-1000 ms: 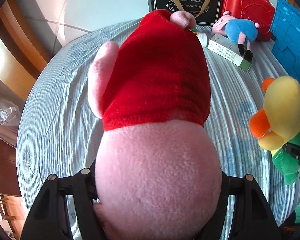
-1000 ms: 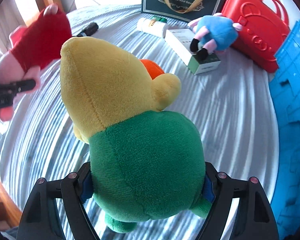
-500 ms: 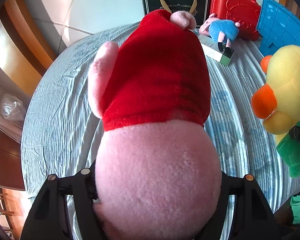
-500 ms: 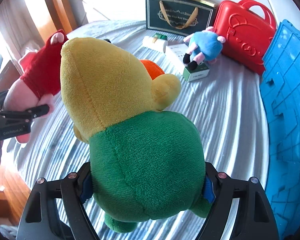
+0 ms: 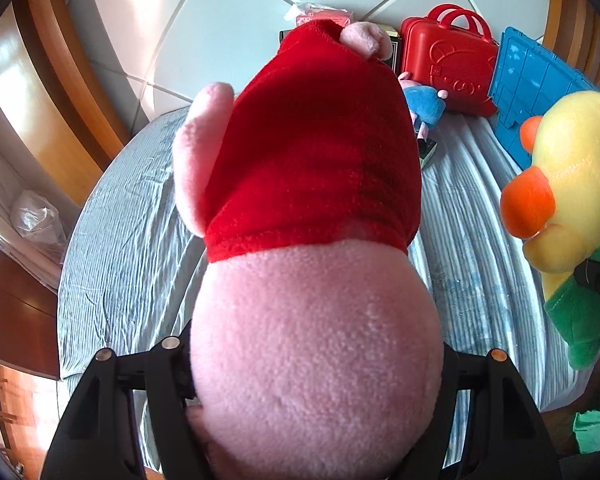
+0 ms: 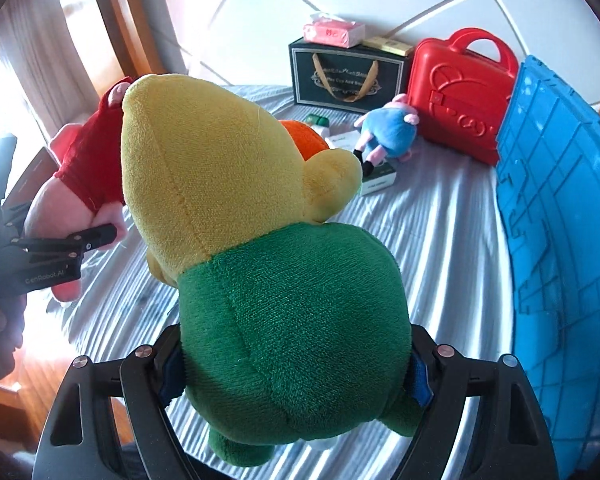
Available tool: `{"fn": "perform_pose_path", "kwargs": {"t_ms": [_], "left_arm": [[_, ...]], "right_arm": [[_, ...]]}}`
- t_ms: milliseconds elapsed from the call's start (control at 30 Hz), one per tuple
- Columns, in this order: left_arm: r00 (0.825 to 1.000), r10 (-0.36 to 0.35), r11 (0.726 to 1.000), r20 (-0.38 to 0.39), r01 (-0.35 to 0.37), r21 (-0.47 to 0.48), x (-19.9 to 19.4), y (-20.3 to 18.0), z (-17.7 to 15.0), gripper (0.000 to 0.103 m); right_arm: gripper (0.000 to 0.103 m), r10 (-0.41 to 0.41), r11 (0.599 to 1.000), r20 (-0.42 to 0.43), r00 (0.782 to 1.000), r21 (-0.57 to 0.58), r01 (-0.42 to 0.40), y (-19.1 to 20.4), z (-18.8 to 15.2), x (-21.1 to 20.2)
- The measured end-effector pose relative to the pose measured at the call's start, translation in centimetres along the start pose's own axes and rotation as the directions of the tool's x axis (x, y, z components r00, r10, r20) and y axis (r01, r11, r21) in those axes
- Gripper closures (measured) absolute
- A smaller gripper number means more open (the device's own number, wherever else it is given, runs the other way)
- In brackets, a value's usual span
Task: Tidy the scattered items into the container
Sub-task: 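Carry the pig plush in the left tool while the right tool carries the yellow-green plush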
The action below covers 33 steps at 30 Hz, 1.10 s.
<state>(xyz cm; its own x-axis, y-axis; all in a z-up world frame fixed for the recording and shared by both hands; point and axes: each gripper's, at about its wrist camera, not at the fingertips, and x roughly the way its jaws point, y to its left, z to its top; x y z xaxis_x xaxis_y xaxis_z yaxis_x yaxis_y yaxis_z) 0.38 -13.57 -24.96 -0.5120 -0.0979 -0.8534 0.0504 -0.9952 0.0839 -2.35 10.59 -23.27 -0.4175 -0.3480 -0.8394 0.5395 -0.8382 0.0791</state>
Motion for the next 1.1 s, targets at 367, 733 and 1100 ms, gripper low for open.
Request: {"fn": "perform_pose_path", "kwargs": {"t_ms": [367,733,1100], "left_arm": [[0.998,-0.012,1.0,0.06,0.012,0.004,-4.7,-4.1,0.3,0.035],[0.987,-0.019,0.999,0.159,0.014,0.031,-9.7,-9.9,3.7,0.035],[0.973,-0.037,0.998,0.227,0.025,0.056,-12.8,-14.4,6.0,0.035]], "right_arm": [[0.019,0.035,0.998,0.065,0.997,0.051,-0.039,-4.1,-0.3,-5.1],[0.018,0.064,0.996,0.18,0.981,0.056,-0.075,-6.9,0.7,-10.8],[0.018,0.079,0.994,0.284,0.956,0.048,-0.096,-10.6,1.3,-16.4]]}}
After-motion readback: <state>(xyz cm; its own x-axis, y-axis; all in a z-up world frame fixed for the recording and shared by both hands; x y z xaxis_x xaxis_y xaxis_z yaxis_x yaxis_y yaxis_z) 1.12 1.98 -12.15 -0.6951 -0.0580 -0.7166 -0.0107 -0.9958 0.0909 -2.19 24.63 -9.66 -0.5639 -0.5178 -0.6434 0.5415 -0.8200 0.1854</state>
